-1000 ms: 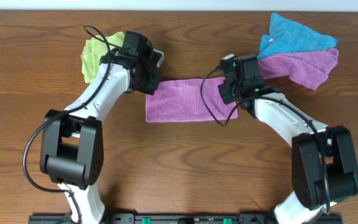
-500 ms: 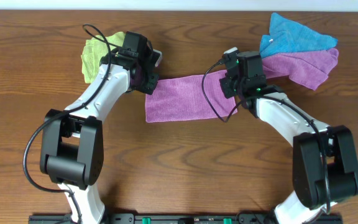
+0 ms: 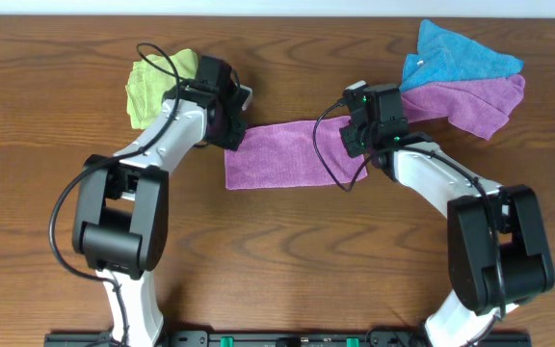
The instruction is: Fold the cloth
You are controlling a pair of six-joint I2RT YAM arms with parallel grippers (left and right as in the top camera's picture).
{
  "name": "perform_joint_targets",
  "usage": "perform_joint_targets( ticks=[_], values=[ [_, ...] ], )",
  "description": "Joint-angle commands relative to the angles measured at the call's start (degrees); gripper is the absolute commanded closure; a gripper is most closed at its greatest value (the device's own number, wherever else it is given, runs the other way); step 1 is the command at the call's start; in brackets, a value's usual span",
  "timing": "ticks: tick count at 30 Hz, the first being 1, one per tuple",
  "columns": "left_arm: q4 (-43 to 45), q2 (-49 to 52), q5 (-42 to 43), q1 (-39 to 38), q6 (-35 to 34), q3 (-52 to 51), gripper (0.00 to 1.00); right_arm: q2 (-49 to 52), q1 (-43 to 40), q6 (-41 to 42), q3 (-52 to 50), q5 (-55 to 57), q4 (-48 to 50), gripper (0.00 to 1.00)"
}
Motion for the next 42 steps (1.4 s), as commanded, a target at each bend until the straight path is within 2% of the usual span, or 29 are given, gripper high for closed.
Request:
perform_joint_targets(
  ticks=[1,2,4,5,11,17,25,28,30,31,32,33,34,35,42],
  values=[
    [0.7,0.3,-0.2,0.0,-0.8,-0.4,0.23,0.5,-0.1,-0.6,1.1,0.8,0.4,0.16],
    [0.7,0.3,-0.2,0.0,-0.8,-0.4,0.12,0.5,-0.1,-0.6,1.1,0.9,0.5,0.01],
    [0.7,0.3,-0.2,0.0,-0.8,-0.4,0.02,0.5,-0.1,-0.6,1.1,0.8,0.7,0.01],
    [0.6,0.3,-0.2,0.0,-0.9,-0.4,0.05,0.5,-0.1,-0.6,1.1,0.8,0.7,0.01],
    [-1.1,-1.5,-2.3,0.0,-3.2,0.3,0.05,-2.5,-0.1,0.3,1.2,0.8,-1.3,0.01],
    [-7.7,-3.8,3.3,0.0,-5.2,0.3,0.05,-5.2,-0.8,1.1,1.2,-4.5,-11.4,0.01],
    [-10.8,-3.9,7.7,-3.4,-12.6,0.3,0.05,-4.5,-2.1,3.8,1.1,-4.9,-14.8,0.01],
    [-9.4,-3.9,10.1,-5.5,-15.4,0.3,0.05,-4.3,-3.0,4.2,1.0,-5.0,-15.5,0.01],
    [-7.2,-3.9,10.7,-6.7,-15.8,0.3,0.05,-4.3,-3.6,4.2,1.0,-5.4,-15.7,0.05],
    [-6.0,-3.9,9.9,-7.3,-15.8,0.3,0.0,-4.3,-3.8,4.2,1.0,-5.6,-15.9,0.11],
    [-5.4,-3.9,8.0,-7.7,-15.8,0.3,0.14,-4.3,-3.8,4.2,1.0,-5.8,-16.2,0.15],
    [-5.3,-3.9,5.0,-7.9,-16.5,0.2,0.47,-4.3,-3.8,4.2,1.0,-6.1,-16.6,0.2],
    [-5.4,-3.7,2.2,-7.9,-17.8,0.2,0.89,-4.3,-3.8,4.2,1.0,-6.1,-16.8,0.22],
    [-5.7,-3.5,0.1,-7.9,-18.3,0.2,0.94,-4.3,-3.8,4.2,1.0,-6.1,-17.1,0.22],
    [-6.0,-0.1,-1.0,-7.5,-18.3,0.2,0.94,-4.3,-3.8,4.5,1.0,-8.0,-17.6,0.21]
  ],
)
